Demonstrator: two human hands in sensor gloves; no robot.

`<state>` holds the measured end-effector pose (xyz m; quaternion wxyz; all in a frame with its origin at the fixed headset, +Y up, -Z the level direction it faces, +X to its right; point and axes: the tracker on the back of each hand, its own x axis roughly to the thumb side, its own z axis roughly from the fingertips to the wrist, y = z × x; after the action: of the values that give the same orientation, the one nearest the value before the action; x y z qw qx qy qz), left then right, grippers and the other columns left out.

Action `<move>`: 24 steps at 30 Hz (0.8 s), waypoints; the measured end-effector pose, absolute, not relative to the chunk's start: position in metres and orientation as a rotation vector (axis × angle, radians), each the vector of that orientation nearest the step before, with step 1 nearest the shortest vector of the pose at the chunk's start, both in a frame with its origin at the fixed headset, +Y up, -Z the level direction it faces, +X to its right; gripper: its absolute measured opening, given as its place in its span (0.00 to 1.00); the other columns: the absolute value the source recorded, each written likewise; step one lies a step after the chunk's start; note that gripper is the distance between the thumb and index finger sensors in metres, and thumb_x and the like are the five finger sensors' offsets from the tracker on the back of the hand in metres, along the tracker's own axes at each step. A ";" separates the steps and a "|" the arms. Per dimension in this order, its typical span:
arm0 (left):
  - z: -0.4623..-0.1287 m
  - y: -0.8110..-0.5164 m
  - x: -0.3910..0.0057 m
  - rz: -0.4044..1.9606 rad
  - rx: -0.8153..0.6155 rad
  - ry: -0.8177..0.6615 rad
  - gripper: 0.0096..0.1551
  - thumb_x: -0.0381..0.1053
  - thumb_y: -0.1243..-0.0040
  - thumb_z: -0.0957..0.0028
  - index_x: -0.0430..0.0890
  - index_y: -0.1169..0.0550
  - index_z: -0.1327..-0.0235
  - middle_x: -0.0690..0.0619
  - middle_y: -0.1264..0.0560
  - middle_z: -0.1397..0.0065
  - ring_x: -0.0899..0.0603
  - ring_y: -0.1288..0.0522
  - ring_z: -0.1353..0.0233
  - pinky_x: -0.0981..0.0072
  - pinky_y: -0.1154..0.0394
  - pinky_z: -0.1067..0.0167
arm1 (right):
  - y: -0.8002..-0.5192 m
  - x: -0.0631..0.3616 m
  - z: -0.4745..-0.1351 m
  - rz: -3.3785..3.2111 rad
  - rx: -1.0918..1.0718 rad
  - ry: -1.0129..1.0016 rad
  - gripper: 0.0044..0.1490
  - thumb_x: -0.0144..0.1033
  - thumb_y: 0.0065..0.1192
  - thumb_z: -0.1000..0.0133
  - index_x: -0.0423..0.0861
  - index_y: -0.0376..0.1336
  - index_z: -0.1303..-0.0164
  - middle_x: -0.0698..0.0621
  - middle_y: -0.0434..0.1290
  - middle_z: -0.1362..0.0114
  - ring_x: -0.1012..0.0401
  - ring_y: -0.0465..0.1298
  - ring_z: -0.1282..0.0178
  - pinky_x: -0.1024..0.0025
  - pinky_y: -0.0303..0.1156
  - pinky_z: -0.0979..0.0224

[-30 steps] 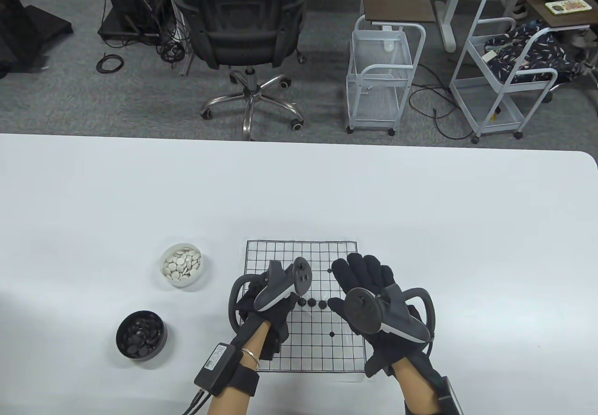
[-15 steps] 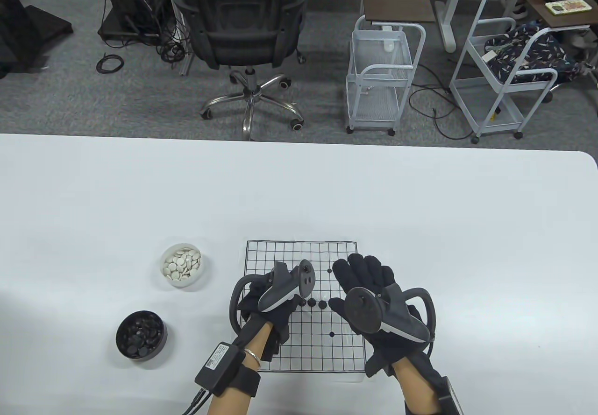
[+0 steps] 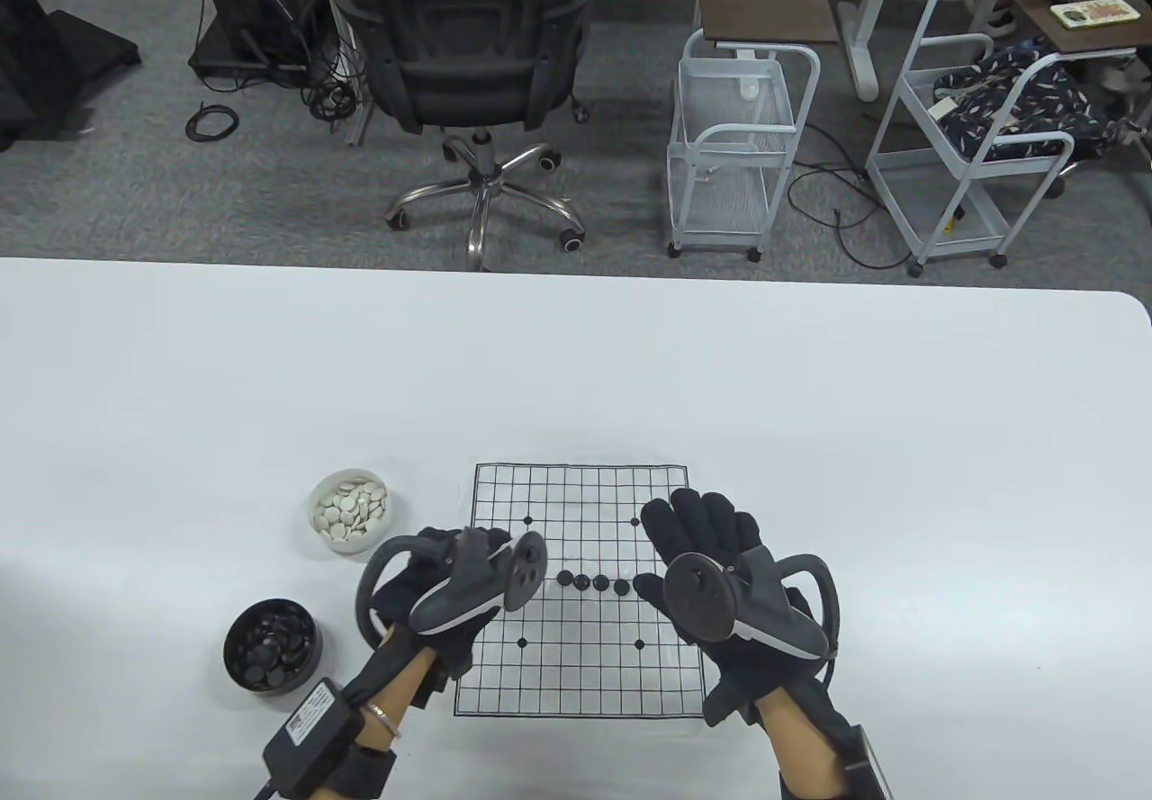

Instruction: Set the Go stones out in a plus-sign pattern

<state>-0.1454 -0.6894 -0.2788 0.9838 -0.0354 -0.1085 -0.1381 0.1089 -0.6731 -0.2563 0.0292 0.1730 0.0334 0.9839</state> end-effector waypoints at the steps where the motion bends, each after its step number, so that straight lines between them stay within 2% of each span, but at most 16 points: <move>1: -0.274 -0.686 -0.157 -0.313 -0.051 -0.193 0.30 0.64 0.48 0.50 0.53 0.22 0.39 0.59 0.13 0.44 0.57 0.13 0.50 0.57 0.21 0.38 | -0.673 0.109 -0.256 3.035 0.534 0.104 0.47 0.59 0.39 0.37 0.46 0.40 0.11 0.36 0.47 0.11 0.36 0.49 0.13 0.42 0.48 0.18; 4: -0.264 -0.682 -0.201 -0.424 -0.036 -0.061 0.31 0.66 0.46 0.52 0.54 0.22 0.38 0.59 0.14 0.43 0.57 0.13 0.49 0.58 0.21 0.38 | -0.673 0.109 -0.256 3.039 0.531 0.107 0.47 0.59 0.39 0.37 0.46 0.40 0.11 0.36 0.47 0.11 0.36 0.49 0.13 0.42 0.48 0.18; 8: -0.258 -0.691 -0.260 -0.399 -0.172 0.103 0.31 0.65 0.41 0.55 0.53 0.20 0.41 0.59 0.13 0.46 0.58 0.13 0.52 0.60 0.19 0.41 | -0.673 0.109 -0.257 3.041 0.527 0.109 0.47 0.58 0.39 0.37 0.46 0.40 0.12 0.36 0.47 0.11 0.36 0.49 0.13 0.42 0.48 0.18; 12: -0.258 -0.710 -0.294 -0.351 -0.296 0.169 0.29 0.64 0.37 0.58 0.53 0.17 0.47 0.59 0.11 0.53 0.59 0.13 0.59 0.62 0.18 0.46 | -0.674 0.110 -0.259 3.043 0.513 0.114 0.47 0.58 0.39 0.37 0.46 0.40 0.12 0.36 0.47 0.11 0.36 0.49 0.13 0.42 0.48 0.18; 20: -0.268 -0.737 -0.302 -0.450 -0.460 0.236 0.31 0.65 0.38 0.59 0.50 0.17 0.46 0.58 0.10 0.52 0.61 0.13 0.63 0.64 0.17 0.49 | -0.674 0.110 -0.259 3.042 0.511 0.111 0.47 0.58 0.39 0.37 0.46 0.40 0.12 0.36 0.47 0.11 0.36 0.49 0.13 0.42 0.48 0.18; 24: -0.272 -0.744 -0.302 -0.450 -0.490 0.260 0.32 0.66 0.39 0.60 0.46 0.17 0.51 0.57 0.10 0.57 0.60 0.14 0.65 0.64 0.17 0.50 | -0.675 0.109 -0.259 3.056 0.512 0.114 0.47 0.58 0.39 0.37 0.46 0.40 0.12 0.36 0.47 0.11 0.36 0.49 0.13 0.43 0.48 0.18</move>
<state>-0.3018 -0.7442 -0.2724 0.9369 -0.2399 0.1271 -0.2201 0.1090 -0.6749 -0.2590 0.0204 0.1652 0.0369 0.9854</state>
